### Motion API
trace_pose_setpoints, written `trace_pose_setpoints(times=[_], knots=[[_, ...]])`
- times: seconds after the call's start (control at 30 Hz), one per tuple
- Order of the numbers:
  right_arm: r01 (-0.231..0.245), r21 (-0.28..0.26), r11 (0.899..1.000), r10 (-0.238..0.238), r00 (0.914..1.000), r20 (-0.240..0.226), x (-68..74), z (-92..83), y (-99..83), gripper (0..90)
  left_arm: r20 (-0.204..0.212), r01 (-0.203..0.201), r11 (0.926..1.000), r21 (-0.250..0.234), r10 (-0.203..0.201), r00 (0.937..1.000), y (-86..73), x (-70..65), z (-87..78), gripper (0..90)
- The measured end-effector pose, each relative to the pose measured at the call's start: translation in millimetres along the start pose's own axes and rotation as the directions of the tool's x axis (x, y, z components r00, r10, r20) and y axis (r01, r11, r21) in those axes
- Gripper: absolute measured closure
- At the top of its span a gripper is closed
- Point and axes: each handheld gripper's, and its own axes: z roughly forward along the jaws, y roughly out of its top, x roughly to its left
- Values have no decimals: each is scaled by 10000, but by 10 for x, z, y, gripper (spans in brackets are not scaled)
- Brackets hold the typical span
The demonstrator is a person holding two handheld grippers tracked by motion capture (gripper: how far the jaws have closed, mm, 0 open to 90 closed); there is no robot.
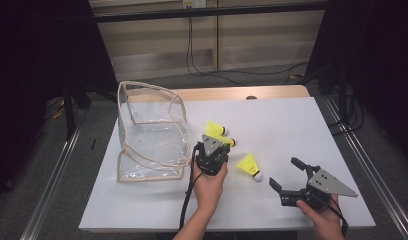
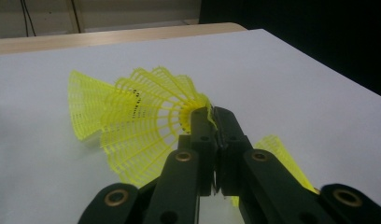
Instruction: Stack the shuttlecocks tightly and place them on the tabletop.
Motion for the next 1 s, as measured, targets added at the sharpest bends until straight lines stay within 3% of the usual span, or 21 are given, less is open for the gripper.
trace_pose_setpoints(times=[0.23, 0.3, 0.8, 1.0], knots=[[14, 4, 10000, -14, 10000, -5, -5, -1, -2, 26, -127, 41, 9998, 176, -39, 9999, 45, 52, 62, 879], [-18, 14, 10000, 18, 10000, -17, -5, 0, -3, 26, -85, 344, 9991, 242, -342, 9994, 57, 71, 85, 879], [12, -1, 10000, -12, 10000, -37, -3, -2, -2, 26, -622, 136, 9988, 471, -106, 9980, 91, 108, 230, 877], [33, -7, 10000, -33, 10000, -41, -7, -2, -2, 26, -637, 128, 9979, 632, -88, 9979, 69, 105, 271, 875]])
